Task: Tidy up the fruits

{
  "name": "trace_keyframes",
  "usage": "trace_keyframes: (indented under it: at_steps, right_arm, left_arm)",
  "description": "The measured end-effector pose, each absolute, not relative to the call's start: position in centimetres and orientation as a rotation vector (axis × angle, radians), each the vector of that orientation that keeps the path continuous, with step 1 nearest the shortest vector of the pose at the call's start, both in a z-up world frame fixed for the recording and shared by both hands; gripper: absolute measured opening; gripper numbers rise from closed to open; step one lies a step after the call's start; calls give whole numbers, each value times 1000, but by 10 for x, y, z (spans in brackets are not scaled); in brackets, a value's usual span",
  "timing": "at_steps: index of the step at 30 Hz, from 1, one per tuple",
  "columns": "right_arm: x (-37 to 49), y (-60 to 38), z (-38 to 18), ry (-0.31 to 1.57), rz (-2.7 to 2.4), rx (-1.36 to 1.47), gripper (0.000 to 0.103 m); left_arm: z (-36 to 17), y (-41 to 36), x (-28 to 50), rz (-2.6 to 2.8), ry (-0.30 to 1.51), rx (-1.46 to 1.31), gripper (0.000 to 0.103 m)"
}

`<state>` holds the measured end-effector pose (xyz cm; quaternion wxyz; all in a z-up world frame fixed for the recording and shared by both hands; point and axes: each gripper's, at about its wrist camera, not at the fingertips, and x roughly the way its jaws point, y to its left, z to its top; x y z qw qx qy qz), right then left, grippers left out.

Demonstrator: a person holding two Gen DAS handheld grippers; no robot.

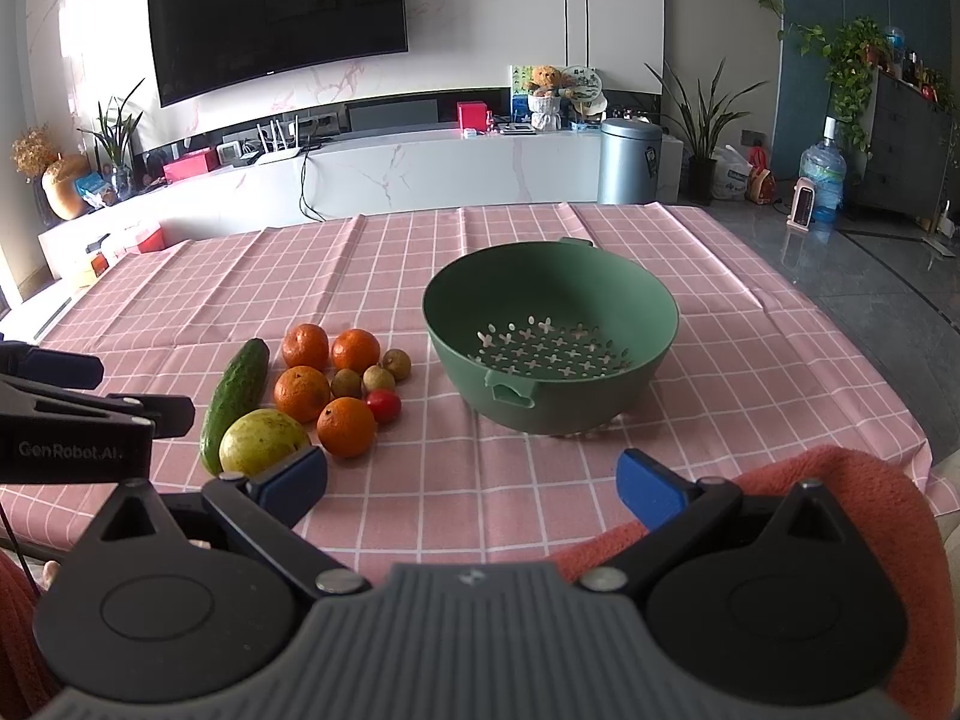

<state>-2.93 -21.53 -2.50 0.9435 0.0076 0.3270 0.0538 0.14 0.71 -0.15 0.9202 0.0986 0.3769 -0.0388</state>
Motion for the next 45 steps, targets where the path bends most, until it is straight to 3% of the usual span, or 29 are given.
trace_keyframes:
  at_steps: [12, 15, 22, 25, 45]
  right_arm:
    - [-4, -195, -25, 733, 225, 39, 98]
    - [5, -183, -32, 758, 271, 45, 82]
    - [34, -160, -53, 851, 322, 131, 63]
    - [46, -152, -63, 891, 328, 178, 62]
    - [102, -120, -111, 1069, 425, 348, 65]
  left_arm:
    - [5, 30, 26, -114, 848, 108, 82]
    - [3, 43, 36, -113, 868, 57, 79]
    - [-15, 73, 62, -101, 941, -111, 54]
    - [-28, 85, 73, -70, 964, -160, 43]
    - [-82, 107, 122, -49, 1035, -295, 43]
